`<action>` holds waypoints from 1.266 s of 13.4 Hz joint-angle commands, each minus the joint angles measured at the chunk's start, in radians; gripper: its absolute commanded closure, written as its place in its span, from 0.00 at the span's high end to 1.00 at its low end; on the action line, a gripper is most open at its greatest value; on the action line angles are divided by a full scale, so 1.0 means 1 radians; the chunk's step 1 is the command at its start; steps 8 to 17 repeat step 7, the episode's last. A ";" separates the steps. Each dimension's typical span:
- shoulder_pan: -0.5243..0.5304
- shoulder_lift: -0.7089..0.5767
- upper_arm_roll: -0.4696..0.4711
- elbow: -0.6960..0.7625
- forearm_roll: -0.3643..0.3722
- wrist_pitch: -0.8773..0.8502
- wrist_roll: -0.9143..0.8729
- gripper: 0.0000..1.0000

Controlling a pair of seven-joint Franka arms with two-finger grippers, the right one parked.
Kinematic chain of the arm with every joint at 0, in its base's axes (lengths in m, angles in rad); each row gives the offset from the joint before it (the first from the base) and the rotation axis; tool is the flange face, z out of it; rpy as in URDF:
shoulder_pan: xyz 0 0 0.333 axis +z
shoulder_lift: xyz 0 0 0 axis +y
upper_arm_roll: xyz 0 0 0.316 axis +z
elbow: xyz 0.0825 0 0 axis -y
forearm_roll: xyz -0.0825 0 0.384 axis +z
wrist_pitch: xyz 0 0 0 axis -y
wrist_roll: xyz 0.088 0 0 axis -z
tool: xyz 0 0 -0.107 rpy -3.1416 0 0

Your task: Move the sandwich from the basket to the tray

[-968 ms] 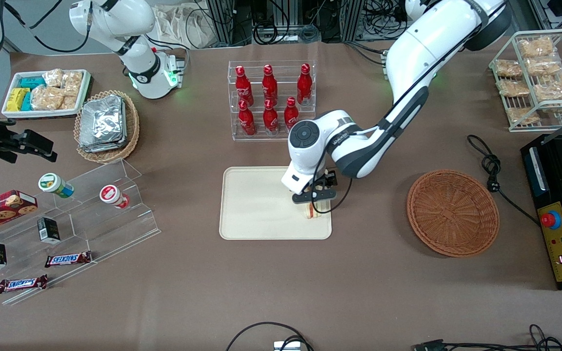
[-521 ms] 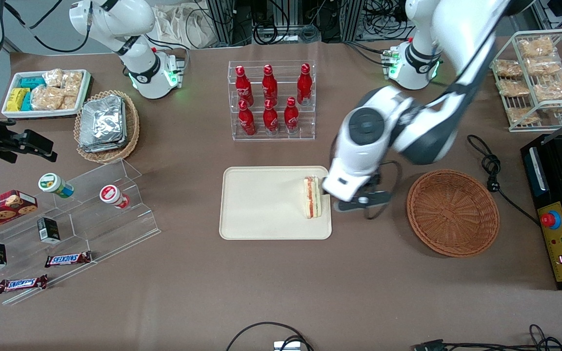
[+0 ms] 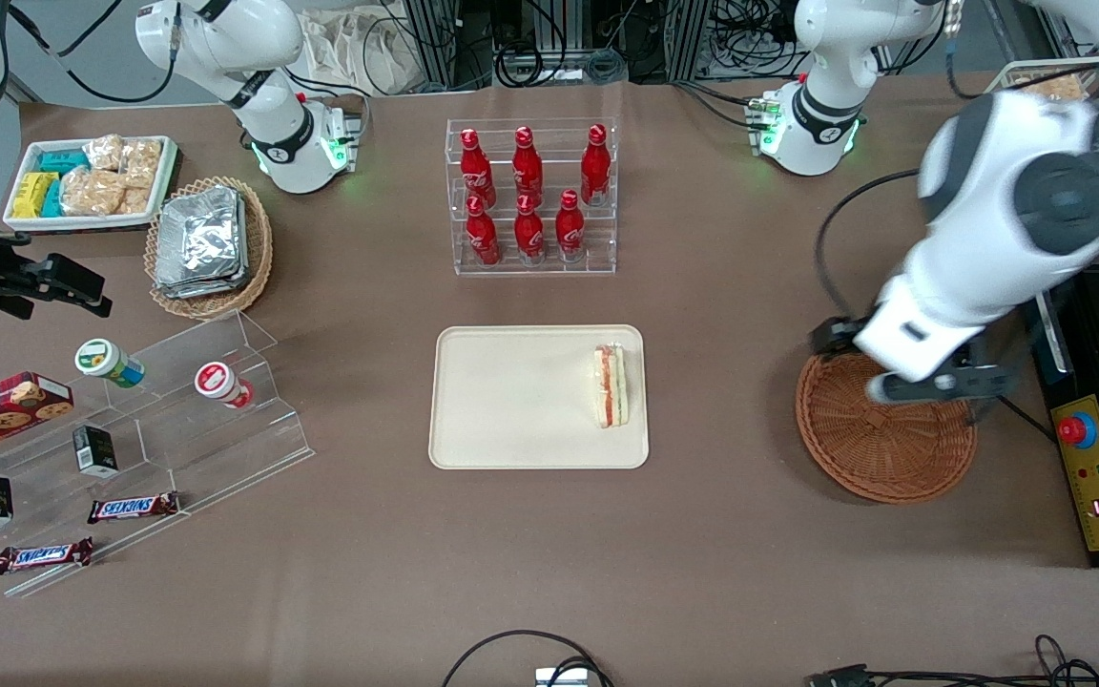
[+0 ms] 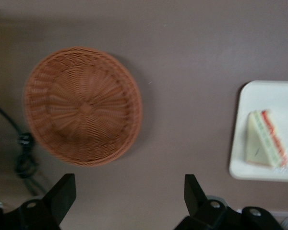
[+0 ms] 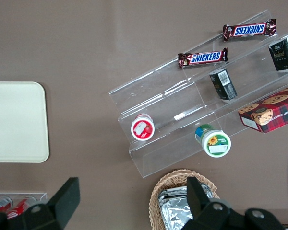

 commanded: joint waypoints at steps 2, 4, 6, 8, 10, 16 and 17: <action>-0.166 -0.121 0.287 -0.035 -0.051 -0.063 0.177 1.00; -0.205 -0.121 0.339 -0.030 -0.057 -0.095 0.222 1.00; -0.208 -0.111 0.341 -0.030 -0.050 -0.094 0.226 1.00; -0.206 -0.106 0.340 -0.030 -0.048 -0.094 0.226 1.00; -0.206 -0.106 0.340 -0.030 -0.048 -0.094 0.226 1.00; -0.206 -0.106 0.340 -0.030 -0.048 -0.094 0.226 1.00; -0.206 -0.106 0.340 -0.030 -0.048 -0.094 0.226 1.00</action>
